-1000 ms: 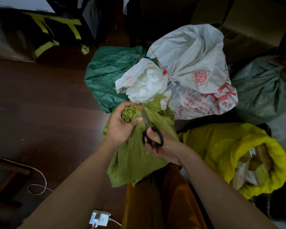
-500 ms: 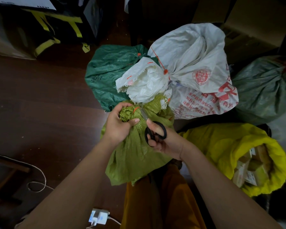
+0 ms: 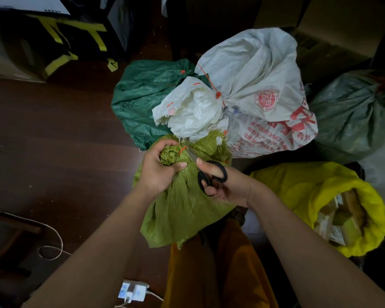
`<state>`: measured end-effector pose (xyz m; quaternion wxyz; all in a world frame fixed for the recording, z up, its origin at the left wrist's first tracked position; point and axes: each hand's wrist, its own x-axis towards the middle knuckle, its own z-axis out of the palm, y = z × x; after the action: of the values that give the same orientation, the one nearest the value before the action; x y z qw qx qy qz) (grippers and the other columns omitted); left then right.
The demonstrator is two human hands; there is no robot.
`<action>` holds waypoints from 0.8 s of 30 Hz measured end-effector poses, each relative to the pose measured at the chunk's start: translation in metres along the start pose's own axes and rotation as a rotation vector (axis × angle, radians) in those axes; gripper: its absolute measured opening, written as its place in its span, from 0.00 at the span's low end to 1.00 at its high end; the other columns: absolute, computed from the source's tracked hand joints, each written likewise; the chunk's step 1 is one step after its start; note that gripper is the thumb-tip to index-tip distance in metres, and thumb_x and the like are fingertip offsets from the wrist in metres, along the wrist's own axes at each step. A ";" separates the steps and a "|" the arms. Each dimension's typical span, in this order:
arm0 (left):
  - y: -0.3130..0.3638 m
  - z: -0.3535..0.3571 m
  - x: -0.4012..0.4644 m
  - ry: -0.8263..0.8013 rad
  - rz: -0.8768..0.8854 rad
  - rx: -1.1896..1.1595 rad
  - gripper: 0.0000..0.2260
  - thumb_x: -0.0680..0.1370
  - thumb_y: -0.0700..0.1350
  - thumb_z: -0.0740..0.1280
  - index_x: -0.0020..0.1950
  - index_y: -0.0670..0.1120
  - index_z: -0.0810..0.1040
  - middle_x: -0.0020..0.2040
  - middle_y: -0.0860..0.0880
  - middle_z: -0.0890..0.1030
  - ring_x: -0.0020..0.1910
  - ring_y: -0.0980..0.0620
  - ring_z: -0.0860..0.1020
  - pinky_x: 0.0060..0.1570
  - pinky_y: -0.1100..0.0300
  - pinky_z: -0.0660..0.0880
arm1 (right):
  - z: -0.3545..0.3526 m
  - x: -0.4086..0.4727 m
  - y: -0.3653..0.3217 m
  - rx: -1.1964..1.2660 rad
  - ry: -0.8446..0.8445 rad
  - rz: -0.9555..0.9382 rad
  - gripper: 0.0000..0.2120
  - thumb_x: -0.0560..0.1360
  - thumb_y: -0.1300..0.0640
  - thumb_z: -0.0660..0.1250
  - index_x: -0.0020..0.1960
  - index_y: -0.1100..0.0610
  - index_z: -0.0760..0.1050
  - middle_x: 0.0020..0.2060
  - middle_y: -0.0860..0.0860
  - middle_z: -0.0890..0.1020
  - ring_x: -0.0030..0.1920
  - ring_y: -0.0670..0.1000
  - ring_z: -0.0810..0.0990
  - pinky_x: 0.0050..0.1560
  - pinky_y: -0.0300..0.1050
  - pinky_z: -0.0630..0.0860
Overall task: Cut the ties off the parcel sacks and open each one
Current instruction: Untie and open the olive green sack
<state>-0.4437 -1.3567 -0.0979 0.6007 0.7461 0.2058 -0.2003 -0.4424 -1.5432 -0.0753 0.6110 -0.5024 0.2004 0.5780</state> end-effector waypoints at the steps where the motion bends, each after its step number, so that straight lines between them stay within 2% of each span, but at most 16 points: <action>1: 0.000 0.000 0.000 -0.001 -0.010 -0.002 0.20 0.67 0.35 0.77 0.55 0.48 0.77 0.53 0.45 0.80 0.55 0.43 0.79 0.59 0.40 0.74 | -0.001 0.000 0.000 -0.027 0.012 -0.013 0.26 0.64 0.30 0.68 0.34 0.55 0.73 0.24 0.49 0.72 0.23 0.46 0.61 0.26 0.37 0.58; 6: 0.001 0.000 0.004 -0.003 -0.084 -0.008 0.22 0.66 0.37 0.78 0.55 0.53 0.78 0.56 0.48 0.81 0.56 0.47 0.79 0.60 0.44 0.75 | 0.001 0.006 0.003 -0.143 0.118 -0.104 0.29 0.61 0.28 0.71 0.33 0.55 0.74 0.24 0.51 0.73 0.22 0.47 0.63 0.29 0.41 0.58; 8: 0.001 0.000 0.005 -0.008 -0.111 -0.034 0.23 0.65 0.35 0.78 0.53 0.55 0.78 0.55 0.48 0.81 0.55 0.48 0.80 0.58 0.48 0.77 | 0.002 0.008 0.001 -0.233 0.185 -0.116 0.32 0.58 0.26 0.70 0.32 0.57 0.75 0.23 0.51 0.74 0.21 0.46 0.66 0.29 0.38 0.63; 12: 0.001 -0.002 0.006 -0.017 -0.153 -0.085 0.23 0.65 0.33 0.78 0.55 0.52 0.79 0.55 0.46 0.82 0.55 0.47 0.81 0.56 0.54 0.78 | -0.002 0.012 -0.001 -0.494 0.325 -0.164 0.32 0.58 0.23 0.67 0.26 0.55 0.74 0.23 0.49 0.76 0.25 0.45 0.74 0.40 0.45 0.72; 17: 0.008 -0.004 0.008 -0.022 -0.153 -0.135 0.23 0.66 0.32 0.76 0.55 0.50 0.80 0.55 0.46 0.82 0.54 0.49 0.81 0.54 0.55 0.78 | -0.007 0.013 -0.001 -0.468 0.280 -0.201 0.32 0.60 0.24 0.68 0.26 0.55 0.73 0.23 0.50 0.76 0.27 0.46 0.75 0.46 0.47 0.73; 20: 0.009 -0.003 0.005 -0.030 -0.136 -0.169 0.22 0.65 0.30 0.76 0.53 0.50 0.80 0.52 0.46 0.83 0.50 0.50 0.82 0.48 0.60 0.79 | -0.006 0.012 0.004 -0.423 0.252 -0.217 0.37 0.61 0.24 0.67 0.32 0.62 0.77 0.25 0.53 0.76 0.27 0.46 0.74 0.43 0.44 0.70; 24: 0.005 -0.003 0.006 -0.032 -0.165 -0.182 0.22 0.65 0.30 0.76 0.52 0.51 0.80 0.53 0.46 0.83 0.50 0.50 0.82 0.49 0.58 0.79 | -0.002 0.013 0.009 -0.369 0.257 -0.221 0.38 0.61 0.25 0.67 0.35 0.64 0.77 0.23 0.52 0.75 0.25 0.45 0.73 0.42 0.42 0.68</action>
<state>-0.4359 -1.3547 -0.0959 0.6507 0.6658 0.2741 -0.2413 -0.4468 -1.5402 -0.0907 0.5380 -0.6936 0.1115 0.4659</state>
